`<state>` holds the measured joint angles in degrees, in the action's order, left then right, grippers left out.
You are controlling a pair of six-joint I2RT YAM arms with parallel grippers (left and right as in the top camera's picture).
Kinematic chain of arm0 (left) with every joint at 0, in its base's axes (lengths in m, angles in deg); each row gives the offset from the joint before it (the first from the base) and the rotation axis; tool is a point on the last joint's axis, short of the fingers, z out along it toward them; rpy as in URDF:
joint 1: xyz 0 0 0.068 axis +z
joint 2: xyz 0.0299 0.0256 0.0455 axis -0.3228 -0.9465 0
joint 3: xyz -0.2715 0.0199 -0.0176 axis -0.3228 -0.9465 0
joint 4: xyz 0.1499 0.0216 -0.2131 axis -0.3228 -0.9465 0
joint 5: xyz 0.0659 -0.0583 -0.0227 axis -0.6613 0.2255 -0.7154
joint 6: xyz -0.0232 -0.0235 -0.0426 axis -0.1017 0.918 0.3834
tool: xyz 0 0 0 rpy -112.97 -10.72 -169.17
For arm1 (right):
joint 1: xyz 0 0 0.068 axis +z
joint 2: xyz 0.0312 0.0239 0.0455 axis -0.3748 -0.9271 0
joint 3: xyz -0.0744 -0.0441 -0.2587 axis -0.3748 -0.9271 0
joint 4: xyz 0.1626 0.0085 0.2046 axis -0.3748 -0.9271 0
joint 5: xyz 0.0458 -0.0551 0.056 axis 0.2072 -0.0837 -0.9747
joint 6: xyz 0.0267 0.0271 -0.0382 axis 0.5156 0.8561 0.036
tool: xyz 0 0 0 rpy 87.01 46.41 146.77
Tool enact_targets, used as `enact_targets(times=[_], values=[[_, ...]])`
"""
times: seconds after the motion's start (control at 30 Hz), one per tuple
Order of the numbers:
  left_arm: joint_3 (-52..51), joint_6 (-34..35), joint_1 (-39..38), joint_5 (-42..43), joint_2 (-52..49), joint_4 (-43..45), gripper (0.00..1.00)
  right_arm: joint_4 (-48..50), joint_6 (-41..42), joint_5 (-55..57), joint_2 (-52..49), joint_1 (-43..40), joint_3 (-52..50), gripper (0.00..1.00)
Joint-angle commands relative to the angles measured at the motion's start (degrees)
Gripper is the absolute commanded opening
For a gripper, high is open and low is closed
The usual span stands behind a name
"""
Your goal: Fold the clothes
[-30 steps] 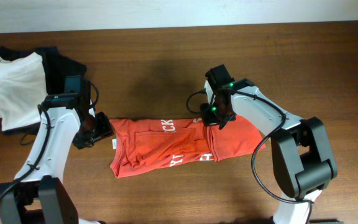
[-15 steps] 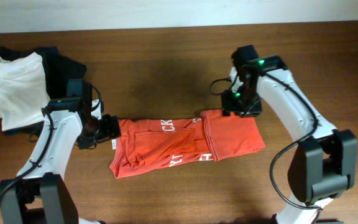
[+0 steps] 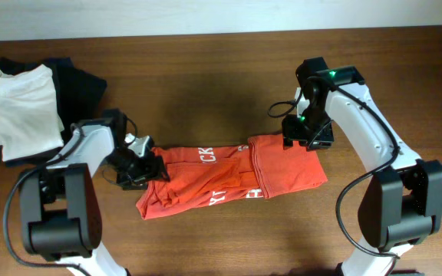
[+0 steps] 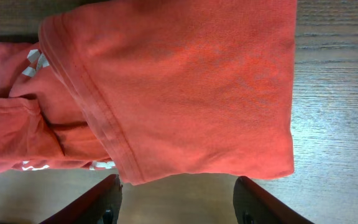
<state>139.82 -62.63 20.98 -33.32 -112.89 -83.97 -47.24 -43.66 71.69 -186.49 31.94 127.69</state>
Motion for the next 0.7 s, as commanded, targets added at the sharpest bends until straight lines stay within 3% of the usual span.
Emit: enact_targets(times=[0.0, 0.03, 0.1, 0.17, 0.23, 0.4, 0.53, 0.67], values=[[-1.88, -1.55, -2.67, 0.96, -3.74, -0.22, 0.45, -0.04, -0.15, 0.72, 0.81, -0.35, 0.31, 0.61], [-1.88, -1.55, -2.75, 0.79, -3.74, -0.42, 0.33, -0.04, -0.15, 0.72, 0.81, -0.35, 0.31, 0.61], [-1.88, -1.55, -2.75, 0.76, -3.74, -0.42, 0.22, -0.07, -0.17, 0.72, 0.81, -0.35, 0.31, 0.61], [-1.77, -1.2, -2.73, -2.89, -3.74, -0.68, 0.02, -0.13, -0.35, 2.69, 0.81, -0.37, 0.31, 0.61], [-0.55, 1.86, -2.08, -9.27, -3.72, -1.99, 0.01, -0.55, -0.33, 6.01, 0.81, -0.61, 0.31, 0.62], [11.26, 4.61, 3.56, -14.84, -3.72, -9.07, 0.01, -1.33, -0.46, 9.77, 0.81, -7.52, 0.33, 0.66], [25.88, 6.91, 8.22, -19.43, -3.72, -19.61, 0.01, -2.36, -3.41, 9.75, 0.81, -13.35, 0.31, 0.66], [36.15, 9.9, 5.66, -19.32, -3.72, -30.75, 0.0, -2.45, -4.24, 9.73, 0.81, -14.45, 0.31, 0.66]])
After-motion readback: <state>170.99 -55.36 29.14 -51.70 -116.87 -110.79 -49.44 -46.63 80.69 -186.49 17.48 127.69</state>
